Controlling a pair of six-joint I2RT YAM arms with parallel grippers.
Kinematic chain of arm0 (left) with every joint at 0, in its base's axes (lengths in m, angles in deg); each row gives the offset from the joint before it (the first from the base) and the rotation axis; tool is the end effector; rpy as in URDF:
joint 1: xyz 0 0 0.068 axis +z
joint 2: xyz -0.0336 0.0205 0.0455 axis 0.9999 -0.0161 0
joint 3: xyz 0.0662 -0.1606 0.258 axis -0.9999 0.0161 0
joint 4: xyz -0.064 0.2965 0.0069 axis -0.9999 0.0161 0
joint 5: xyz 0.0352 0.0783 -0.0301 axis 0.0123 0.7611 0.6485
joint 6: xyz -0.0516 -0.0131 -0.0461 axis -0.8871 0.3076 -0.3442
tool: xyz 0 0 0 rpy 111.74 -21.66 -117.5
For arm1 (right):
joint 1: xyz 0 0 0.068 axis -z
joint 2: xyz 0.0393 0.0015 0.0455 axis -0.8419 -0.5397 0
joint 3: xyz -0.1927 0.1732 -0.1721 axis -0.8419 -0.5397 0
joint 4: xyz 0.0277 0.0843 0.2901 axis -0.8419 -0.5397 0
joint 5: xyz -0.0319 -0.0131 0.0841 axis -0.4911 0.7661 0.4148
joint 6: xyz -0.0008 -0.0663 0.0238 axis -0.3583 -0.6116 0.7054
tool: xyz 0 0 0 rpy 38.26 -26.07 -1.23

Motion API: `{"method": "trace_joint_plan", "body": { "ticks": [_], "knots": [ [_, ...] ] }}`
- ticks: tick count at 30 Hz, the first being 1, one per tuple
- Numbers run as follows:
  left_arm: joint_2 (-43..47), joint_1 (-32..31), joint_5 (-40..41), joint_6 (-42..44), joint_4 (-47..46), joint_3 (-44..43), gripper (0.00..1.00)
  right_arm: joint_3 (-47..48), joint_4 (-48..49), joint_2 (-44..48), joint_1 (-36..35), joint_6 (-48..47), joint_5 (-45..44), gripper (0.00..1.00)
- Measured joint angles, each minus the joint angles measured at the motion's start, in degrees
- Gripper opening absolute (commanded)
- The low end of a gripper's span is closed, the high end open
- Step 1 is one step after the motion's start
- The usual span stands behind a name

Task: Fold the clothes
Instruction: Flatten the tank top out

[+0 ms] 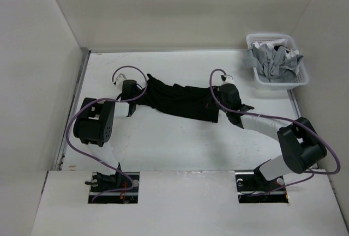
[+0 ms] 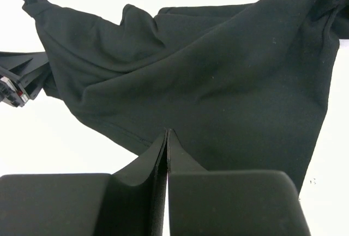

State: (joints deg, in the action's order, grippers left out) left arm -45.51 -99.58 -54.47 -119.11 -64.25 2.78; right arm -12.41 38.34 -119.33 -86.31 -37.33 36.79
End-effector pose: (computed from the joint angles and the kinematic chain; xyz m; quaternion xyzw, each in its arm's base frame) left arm 0.3979 -0.0650 0.1196 -0.3466 0.8084 -0.1887 0.4368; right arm 0.3181 0.1733 0.2027 0.0692 0.8538 0.2649 0.4427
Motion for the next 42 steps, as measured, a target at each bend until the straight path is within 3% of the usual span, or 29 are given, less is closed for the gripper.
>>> {"method": "trace_joint_plan", "body": {
  "ticks": [6,12,19,23,30,36,42],
  "knots": [
    [0.0,-0.02,0.33,0.02,0.22,-0.13,0.21,0.0,0.02,0.0,0.0,0.0,0.07,0.08],
    [-0.98,-0.11,0.63,0.09,0.85,-1.49,0.12,0.0,0.02,0.07,0.0,0.02,0.04,0.1],
    [-1.03,-0.13,0.98,0.63,0.9,-1.57,0.01,-0.11,0.02,0.85,0.0,0.07,-0.04,0.3],
    [-0.04,-0.46,1.16,0.63,0.83,-1.14,0.0,-1.03,0.83,2.97,0.0,0.02,-0.26,0.34],
    [11.96,-2.14,2.71,0.63,0.85,3.17,0.0,-2.1,0.63,4.83,0.13,0.07,-2.36,0.41],
    [22.84,-4.35,4.04,-0.07,0.83,8.02,0.0,-5.51,-4.79,10.08,0.11,0.5,-10.19,0.43],
    [32.87,-5.29,5.79,-1.4,4.33,15.58,0.0,-9.66,-12.48,13.09,0.07,2.86,-15.76,0.38]
  ]
}}
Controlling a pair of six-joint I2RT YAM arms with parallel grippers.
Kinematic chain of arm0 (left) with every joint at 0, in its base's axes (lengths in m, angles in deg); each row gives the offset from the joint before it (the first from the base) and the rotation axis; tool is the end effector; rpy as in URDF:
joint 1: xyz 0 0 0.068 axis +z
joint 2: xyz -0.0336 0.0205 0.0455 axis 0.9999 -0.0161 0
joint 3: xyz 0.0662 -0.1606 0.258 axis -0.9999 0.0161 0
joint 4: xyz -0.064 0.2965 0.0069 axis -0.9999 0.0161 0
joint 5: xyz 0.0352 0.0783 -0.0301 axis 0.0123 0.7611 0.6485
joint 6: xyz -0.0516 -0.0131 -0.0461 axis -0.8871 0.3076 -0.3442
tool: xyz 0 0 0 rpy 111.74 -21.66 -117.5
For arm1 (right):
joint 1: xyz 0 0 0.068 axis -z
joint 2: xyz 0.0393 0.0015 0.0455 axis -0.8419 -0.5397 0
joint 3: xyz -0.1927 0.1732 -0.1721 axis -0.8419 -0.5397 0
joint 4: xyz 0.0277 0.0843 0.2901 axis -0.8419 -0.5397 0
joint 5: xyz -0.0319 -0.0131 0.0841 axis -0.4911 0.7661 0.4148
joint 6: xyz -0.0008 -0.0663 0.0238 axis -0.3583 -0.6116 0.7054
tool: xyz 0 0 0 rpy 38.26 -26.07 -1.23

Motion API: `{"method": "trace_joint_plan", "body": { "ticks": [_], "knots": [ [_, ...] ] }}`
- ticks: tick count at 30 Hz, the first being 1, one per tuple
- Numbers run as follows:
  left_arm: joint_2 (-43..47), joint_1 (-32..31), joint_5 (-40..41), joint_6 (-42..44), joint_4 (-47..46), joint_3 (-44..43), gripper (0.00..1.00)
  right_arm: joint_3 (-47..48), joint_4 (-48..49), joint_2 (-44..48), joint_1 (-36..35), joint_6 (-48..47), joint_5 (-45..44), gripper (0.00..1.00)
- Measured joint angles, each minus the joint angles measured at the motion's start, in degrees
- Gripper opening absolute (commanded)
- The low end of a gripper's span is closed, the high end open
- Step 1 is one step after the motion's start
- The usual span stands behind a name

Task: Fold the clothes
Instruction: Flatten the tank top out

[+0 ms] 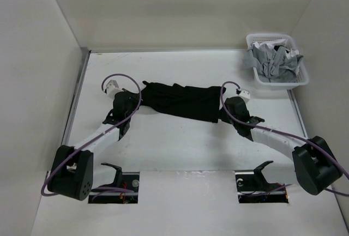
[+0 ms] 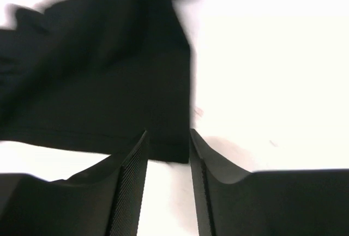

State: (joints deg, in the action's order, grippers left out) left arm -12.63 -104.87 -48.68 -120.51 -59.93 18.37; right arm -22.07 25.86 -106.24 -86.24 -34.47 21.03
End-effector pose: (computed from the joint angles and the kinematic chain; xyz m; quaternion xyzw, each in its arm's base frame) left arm 0.2916 -0.0676 0.2081 -0.3324 0.7484 -0.2367 0.5228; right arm 0.2624 0.1243 0.1882 0.1529 0.8731 0.1317 0.4438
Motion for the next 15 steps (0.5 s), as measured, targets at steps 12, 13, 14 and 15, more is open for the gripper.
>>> {"method": "trace_joint_plan", "body": {
  "ticks": [12,13,14,15],
  "knots": [
    [2.82,-0.04,-2.73,-1.42,0.96,4.24,0.0,-2.34,-5.6,-3.5,-2.4,5.33,-0.22,0.39],
    [2.82,-0.11,-3.04,-1.44,0.74,4.59,0.0,-2.23,-5.57,-4.37,-2.4,5.42,-0.11,0.38],
    [2.82,-0.22,-3.19,-1.46,0.46,4.98,0.0,-2.1,-5.44,-5.22,-2.4,5.73,-0.15,0.37],
    [2.82,-0.42,-3.34,-1.46,0.31,5.33,0.0,-1.75,-5.22,-5.51,-2.4,5.7,-0.02,0.37]
  ]
}}
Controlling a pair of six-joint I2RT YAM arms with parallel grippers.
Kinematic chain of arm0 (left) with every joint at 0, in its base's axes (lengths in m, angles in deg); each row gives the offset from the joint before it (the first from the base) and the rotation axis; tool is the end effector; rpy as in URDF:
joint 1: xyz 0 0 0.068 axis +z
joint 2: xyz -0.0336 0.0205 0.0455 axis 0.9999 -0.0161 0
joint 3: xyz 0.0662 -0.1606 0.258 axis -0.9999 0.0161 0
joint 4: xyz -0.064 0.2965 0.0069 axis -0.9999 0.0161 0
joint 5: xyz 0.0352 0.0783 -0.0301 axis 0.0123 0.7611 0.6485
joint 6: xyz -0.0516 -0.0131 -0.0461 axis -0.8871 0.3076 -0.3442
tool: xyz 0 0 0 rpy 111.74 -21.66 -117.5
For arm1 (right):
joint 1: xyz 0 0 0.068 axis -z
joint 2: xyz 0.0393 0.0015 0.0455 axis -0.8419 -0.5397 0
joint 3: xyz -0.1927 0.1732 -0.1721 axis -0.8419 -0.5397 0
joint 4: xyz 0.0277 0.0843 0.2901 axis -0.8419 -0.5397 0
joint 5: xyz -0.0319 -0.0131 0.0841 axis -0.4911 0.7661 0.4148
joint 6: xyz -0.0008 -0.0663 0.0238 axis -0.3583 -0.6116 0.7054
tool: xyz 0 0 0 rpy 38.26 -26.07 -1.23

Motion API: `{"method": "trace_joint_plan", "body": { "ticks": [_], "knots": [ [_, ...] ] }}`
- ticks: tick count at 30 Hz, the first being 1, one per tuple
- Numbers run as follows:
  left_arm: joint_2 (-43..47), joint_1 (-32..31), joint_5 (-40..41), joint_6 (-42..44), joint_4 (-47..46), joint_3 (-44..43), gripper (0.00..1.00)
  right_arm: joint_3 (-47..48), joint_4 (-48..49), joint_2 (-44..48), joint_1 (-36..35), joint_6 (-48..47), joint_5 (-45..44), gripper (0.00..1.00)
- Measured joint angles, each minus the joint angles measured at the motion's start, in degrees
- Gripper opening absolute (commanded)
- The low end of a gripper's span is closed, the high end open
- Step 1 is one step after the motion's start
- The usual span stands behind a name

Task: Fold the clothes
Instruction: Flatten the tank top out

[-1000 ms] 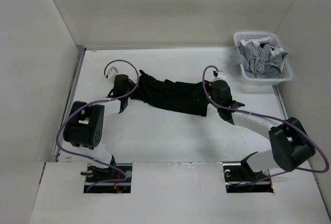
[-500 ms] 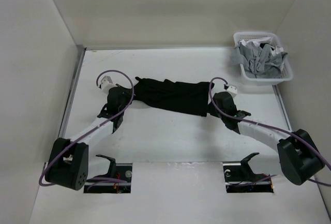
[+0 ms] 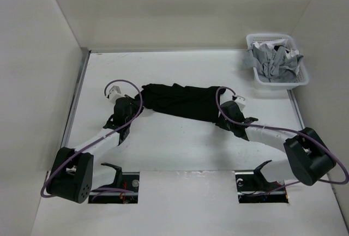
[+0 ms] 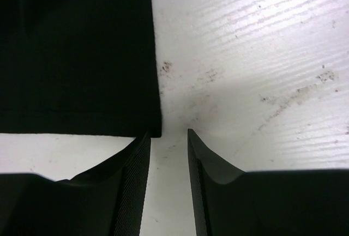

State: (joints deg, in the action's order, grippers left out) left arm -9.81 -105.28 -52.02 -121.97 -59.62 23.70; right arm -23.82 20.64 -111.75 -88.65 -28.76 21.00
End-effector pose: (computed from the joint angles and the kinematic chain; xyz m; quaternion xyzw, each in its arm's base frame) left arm 0.2688 -0.0666 0.1856 -0.3273 0.7669 -0.2527 0.4908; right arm 0.2481 0.1298 0.1436 0.1677 0.9126 0.0961 0.3604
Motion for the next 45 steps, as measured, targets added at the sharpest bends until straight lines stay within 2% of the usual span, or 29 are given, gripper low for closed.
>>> {"method": "trace_joint_plan", "body": {
  "ticks": [11,21,25,28,32,35,38,41,45],
  "knots": [
    [0.07,-0.72,-1.27,0.02,-0.83,1.01,0.0,1.2,2.14,-2.62,1.01,0.9,2.19,0.29],
    [0.07,-0.81,-1.29,0.04,-1.31,0.98,0.0,2.14,2.69,-4.22,4.0,0.57,6.73,0.02],
    [0.07,-0.72,-1.29,0.02,-1.29,0.98,0.0,2.01,4.13,-4.04,4.79,0.48,8.76,0.0],
    [1.33,-0.24,-1.55,0.02,-0.52,0.92,0.0,1.31,4.26,0.04,4.74,-0.09,9.14,0.0],
    [8.98,0.31,-1.55,0.02,5.49,-2.21,0.0,2.6,0.33,15.37,4.04,-1.68,7.67,0.0],
    [16.57,-0.52,-0.9,0.11,10.27,-8.63,0.0,10.4,-6.25,27.47,1.73,-4.44,4.22,0.0],
    [23.56,-2.05,0.74,0.74,13.38,-17.29,0.0,23.71,-11.72,34.53,-1.92,-8.41,-0.33,0.0],
    [28.5,-3.28,3.41,2.47,15.34,-27.52,0.0,40.28,-15.67,36.02,-7.45,-13.35,-5.4,0.0],
    [30.67,-4.35,6.49,5.49,15.89,-40.79,0.0,59.14,-17.68,34.62,-15.82,-20.22,-11.76,0.0]
  ]
}}
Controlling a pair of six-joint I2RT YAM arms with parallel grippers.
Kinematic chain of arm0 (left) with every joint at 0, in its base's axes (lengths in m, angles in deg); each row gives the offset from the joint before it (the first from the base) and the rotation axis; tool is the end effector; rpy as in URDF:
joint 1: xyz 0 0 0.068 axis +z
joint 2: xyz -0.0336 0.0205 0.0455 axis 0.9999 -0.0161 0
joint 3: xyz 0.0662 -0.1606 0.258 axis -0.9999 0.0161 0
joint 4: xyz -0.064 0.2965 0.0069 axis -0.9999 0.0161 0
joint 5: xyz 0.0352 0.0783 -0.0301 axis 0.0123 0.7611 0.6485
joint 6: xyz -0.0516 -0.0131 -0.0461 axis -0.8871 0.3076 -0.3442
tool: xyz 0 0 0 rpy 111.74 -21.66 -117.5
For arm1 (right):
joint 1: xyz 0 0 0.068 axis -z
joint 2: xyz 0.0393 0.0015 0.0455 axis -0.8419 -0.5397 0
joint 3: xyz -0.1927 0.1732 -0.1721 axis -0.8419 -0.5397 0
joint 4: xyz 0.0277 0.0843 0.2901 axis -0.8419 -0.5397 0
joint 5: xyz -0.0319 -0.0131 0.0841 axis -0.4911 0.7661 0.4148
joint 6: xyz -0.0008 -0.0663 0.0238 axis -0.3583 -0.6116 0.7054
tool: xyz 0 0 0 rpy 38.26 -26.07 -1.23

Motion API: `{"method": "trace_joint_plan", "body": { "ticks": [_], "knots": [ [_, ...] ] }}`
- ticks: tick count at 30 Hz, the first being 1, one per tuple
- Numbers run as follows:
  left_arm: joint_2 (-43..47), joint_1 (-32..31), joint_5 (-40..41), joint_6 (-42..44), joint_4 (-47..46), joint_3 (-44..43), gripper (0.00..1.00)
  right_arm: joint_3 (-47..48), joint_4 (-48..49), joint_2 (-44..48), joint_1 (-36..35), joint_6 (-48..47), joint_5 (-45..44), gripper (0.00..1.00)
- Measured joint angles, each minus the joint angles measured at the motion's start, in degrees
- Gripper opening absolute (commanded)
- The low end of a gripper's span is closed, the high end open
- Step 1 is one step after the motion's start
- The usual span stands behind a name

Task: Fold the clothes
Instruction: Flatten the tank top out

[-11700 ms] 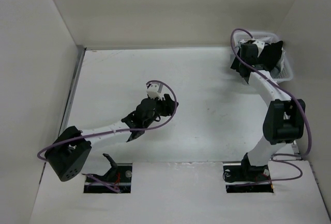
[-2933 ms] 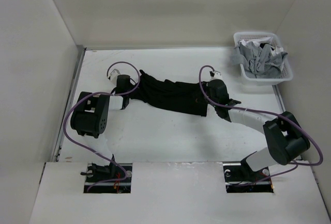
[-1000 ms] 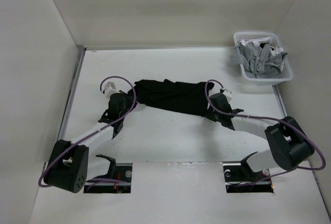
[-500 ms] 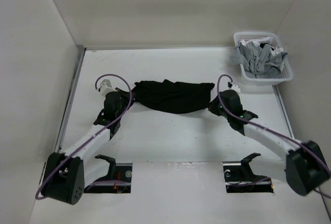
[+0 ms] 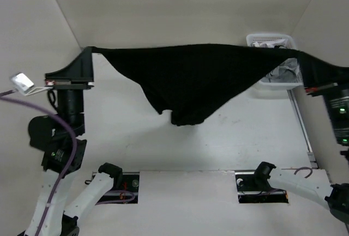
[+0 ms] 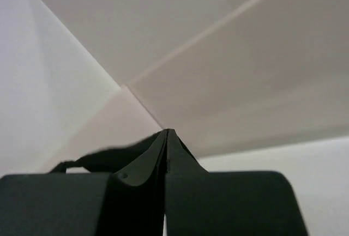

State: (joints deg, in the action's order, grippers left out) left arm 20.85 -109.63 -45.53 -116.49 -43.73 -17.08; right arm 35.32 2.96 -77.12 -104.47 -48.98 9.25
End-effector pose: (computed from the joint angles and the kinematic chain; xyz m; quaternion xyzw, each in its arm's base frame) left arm 0.1158 -0.0248 0.5534 -0.2497 0.4295 -0.4367 0.7500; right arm 0.0611 0.0235 0.6278 0.1190 0.5399 0.3754 0.7440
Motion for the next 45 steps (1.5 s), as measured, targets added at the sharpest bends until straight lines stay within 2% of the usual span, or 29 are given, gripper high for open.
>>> {"method": "trace_joint_plan", "body": {
  "ticks": [5,9,11,14,17,20,24,29,33,38,42,45],
  "knots": [
    [-0.92,-1.38,1.14,3.41,0.68,-11.56,0.0,14.69,-0.2,-4.94,-9.57,-8.07,-6.47,0.0],
    [-3.1,-1.25,1.86,5.49,0.94,-15.39,0.0,18.38,0.35,-10.75,-10.32,-13.16,-8.9,0.0],
    [-4.96,-0.81,3.15,6.75,1.05,-15.34,0.0,18.03,0.35,-14.21,-5.77,-14.25,-7.93,0.0],
    [-10.03,0.74,5.79,8.85,0.66,-14.21,0.0,16.94,0.07,-20.7,5.4,-13.44,-2.75,0.0],
    [-18.6,3.78,6.78,9.51,0.28,-12.15,0.0,16.72,-0.11,-28.81,16.39,-10.14,5.4,0.0],
    [-29.27,7.1,6.56,9.11,0.63,-11.13,0.0,18.93,-0.74,-39.71,23.74,-7.04,12.61,0.0],
    [-41.99,10.82,4.63,8.0,4.11,-11.93,0.0,30.01,-5.14,-55.01,26.97,-5.31,17.59,0.0],
    [-46.29,11.91,3.39,8.17,9.16,-21.38,0.0,51.49,-12.94,-65.81,26.99,-4.5,21.24,0.0],
    [-43.54,11.82,2.91,9.33,6.34,-30.21,0.0,62.58,-13.25,-64.89,26.97,-4.35,22.4,0.0],
    [-36.79,11.91,3.23,10.56,3.72,-32.17,0.0,61.96,-11.96,-56.52,26.97,-4.37,22.88,0.0],
    [-32.89,11.23,4.28,11.21,2.14,-28.76,0.0,47.78,-8.7,-46.88,26.97,-4.39,23.06,0.0],
    [-28.52,9.68,5.9,11.67,1.29,-19.43,0.0,27.69,-4.42,-37.75,26.8,-4.46,22.86,0.0]
  ]
}}
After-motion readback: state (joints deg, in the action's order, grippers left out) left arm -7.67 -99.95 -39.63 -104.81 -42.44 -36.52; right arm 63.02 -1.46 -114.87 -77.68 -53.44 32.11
